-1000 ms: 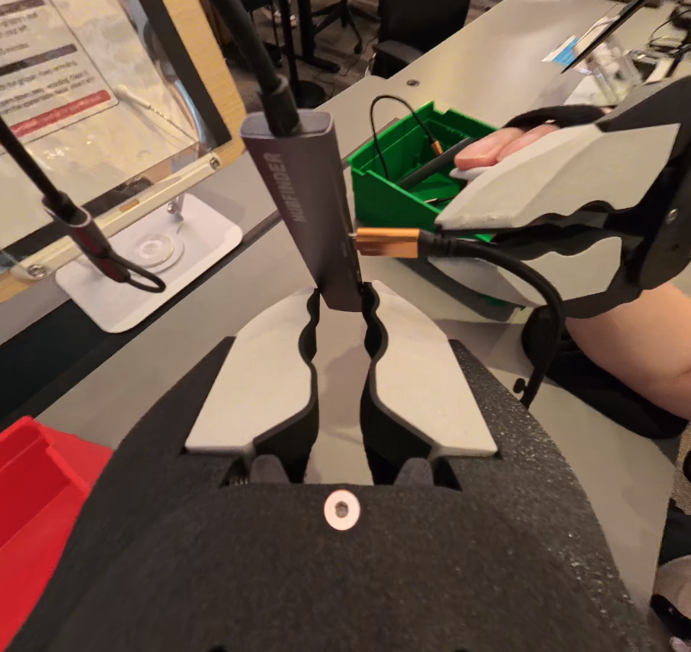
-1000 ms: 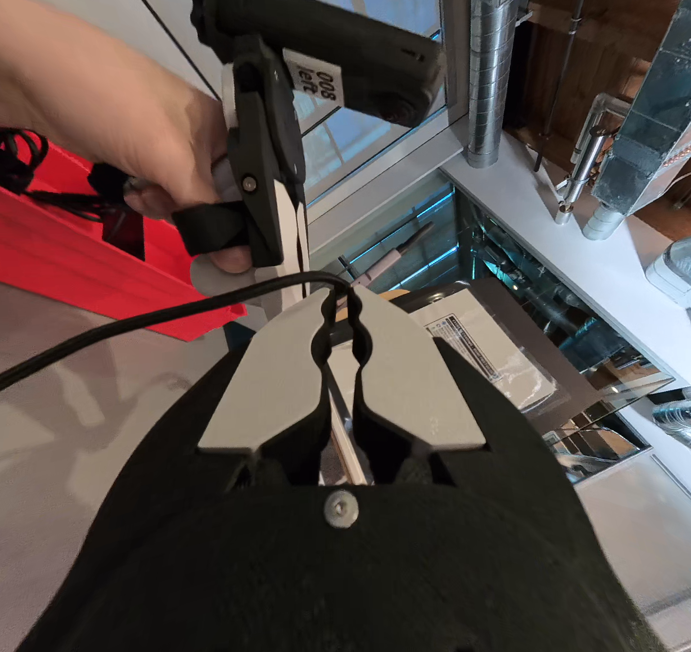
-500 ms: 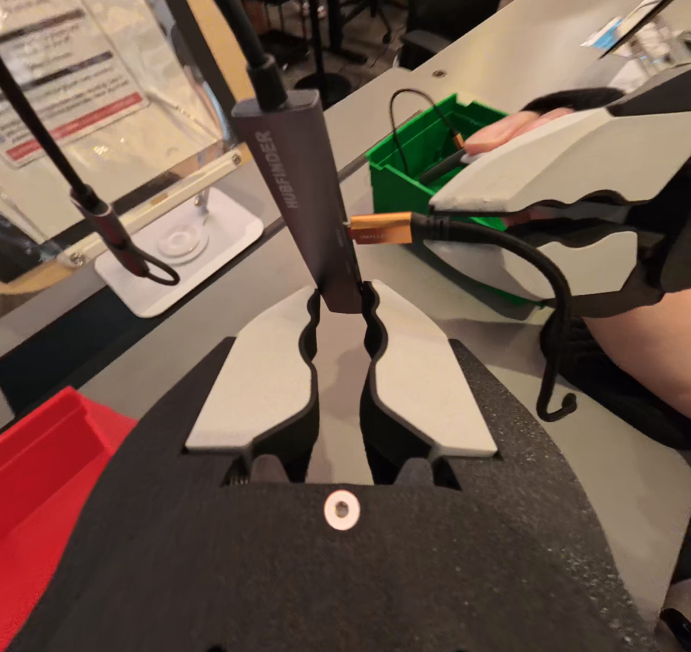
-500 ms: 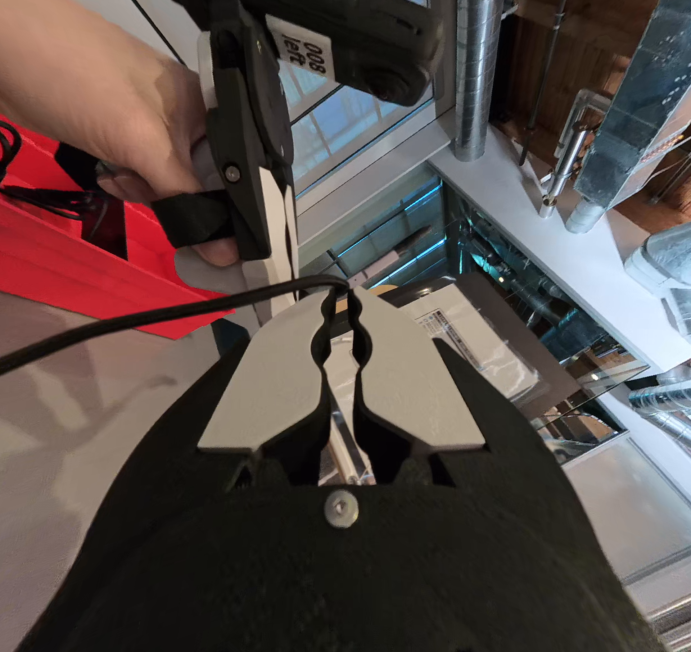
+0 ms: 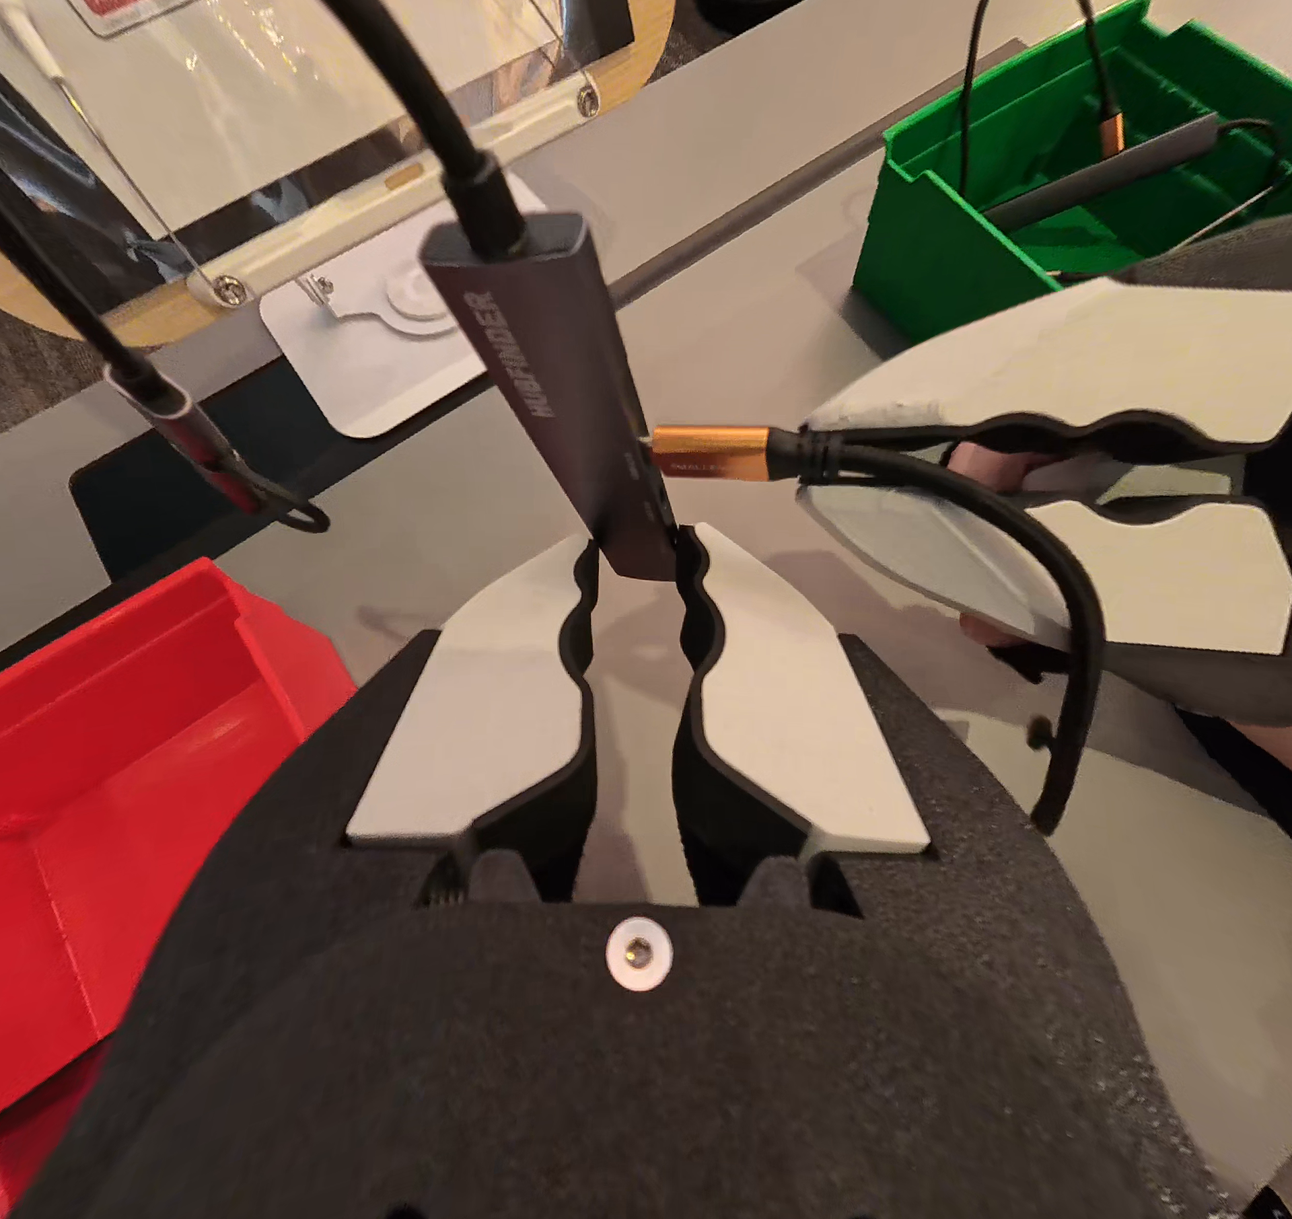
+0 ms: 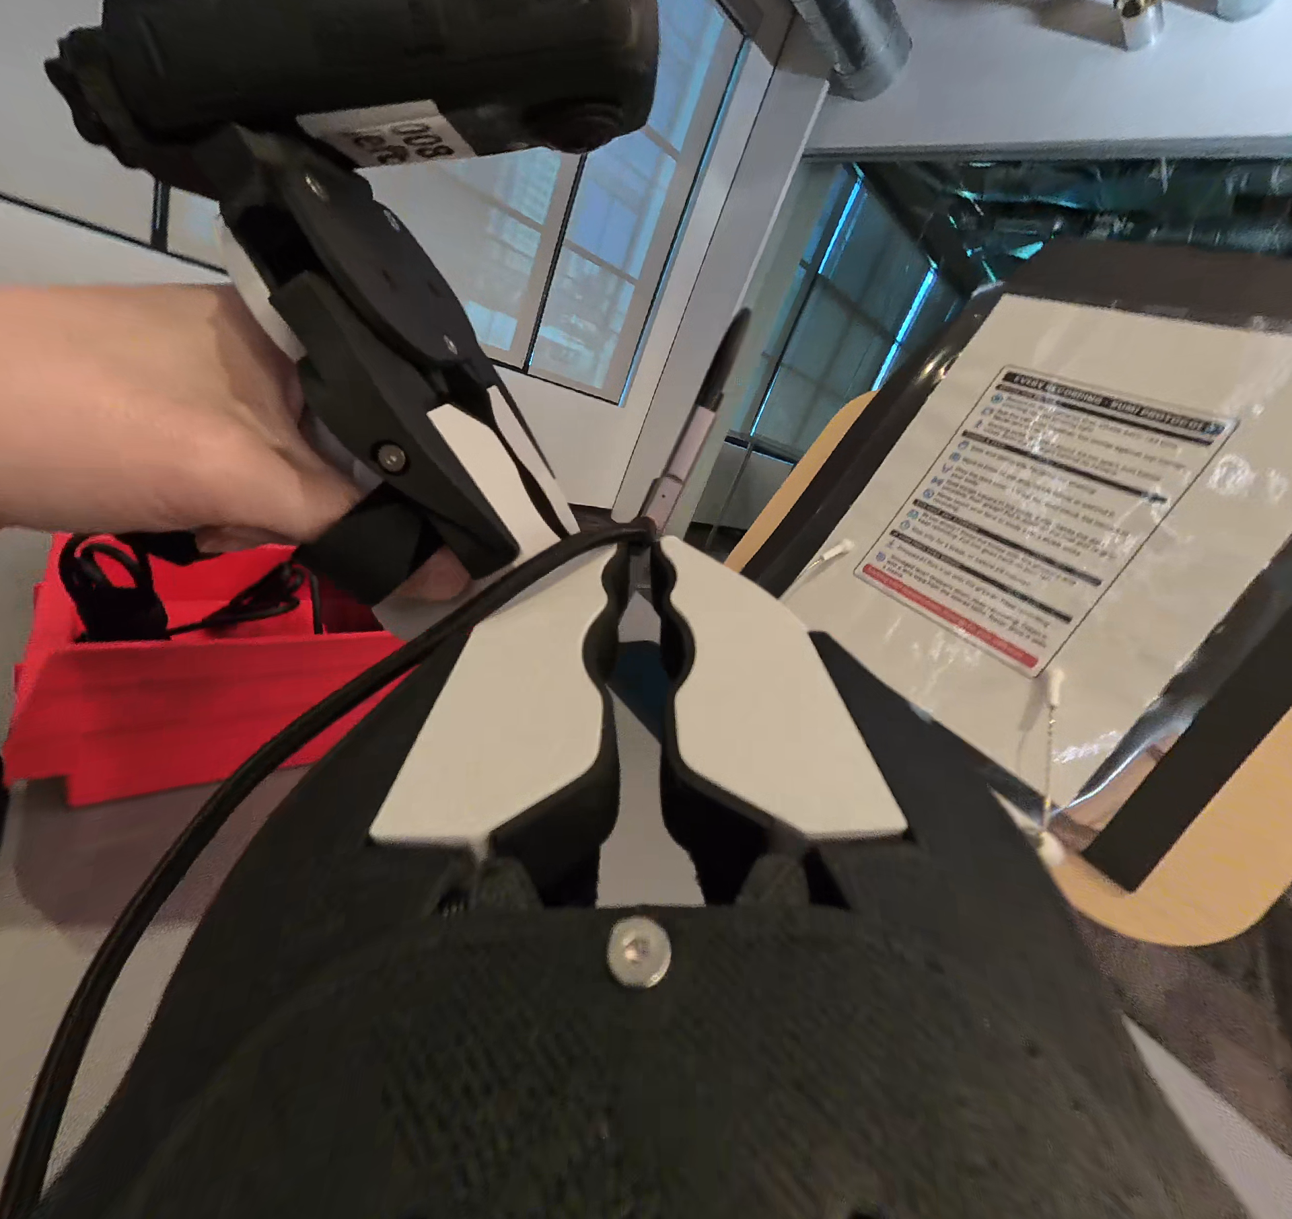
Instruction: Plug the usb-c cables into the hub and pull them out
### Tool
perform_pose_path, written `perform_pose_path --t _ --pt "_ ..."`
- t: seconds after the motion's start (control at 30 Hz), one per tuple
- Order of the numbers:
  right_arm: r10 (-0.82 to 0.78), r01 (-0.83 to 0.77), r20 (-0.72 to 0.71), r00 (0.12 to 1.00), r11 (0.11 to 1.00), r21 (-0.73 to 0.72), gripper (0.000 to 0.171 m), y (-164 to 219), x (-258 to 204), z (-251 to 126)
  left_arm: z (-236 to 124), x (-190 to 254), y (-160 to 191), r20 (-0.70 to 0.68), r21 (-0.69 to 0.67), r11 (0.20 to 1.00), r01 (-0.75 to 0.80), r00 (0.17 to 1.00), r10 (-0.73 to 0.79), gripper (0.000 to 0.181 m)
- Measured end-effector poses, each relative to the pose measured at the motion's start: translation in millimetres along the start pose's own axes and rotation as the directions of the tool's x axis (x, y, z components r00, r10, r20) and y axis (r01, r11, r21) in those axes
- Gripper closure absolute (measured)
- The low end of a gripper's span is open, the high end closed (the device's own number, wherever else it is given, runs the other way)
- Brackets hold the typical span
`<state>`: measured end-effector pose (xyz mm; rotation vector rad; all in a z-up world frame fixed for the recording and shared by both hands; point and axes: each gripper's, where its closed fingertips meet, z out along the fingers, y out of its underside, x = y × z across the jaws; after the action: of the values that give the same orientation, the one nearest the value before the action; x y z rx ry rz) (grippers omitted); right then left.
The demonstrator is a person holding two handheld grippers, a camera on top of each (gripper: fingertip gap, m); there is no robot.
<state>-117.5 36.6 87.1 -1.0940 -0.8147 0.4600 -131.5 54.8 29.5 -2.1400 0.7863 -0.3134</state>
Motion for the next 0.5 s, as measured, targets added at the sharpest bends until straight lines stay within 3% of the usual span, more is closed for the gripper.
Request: perform_pose_path --t 0.03,0.3,0.5 --pt "0.029 -0.029 -0.017 0.999 1.000 0.000 0.165 2 1 1 1 -1 1 0.003 -0.005 1.000 0.003 1.000 -0.003 0.160" --pt "0.189 -0.186 -0.091 0.978 0.982 0.034 0.164 9 8 1 8 -1 2 0.011 -0.013 1.000 -0.001 1.000 0.001 0.160" --pt "0.218 -0.215 -0.141 0.966 0.976 0.036 0.163 8 16 -1 10 4 -2 0.000 0.011 1.000 -0.010 1.000 0.010 0.161"
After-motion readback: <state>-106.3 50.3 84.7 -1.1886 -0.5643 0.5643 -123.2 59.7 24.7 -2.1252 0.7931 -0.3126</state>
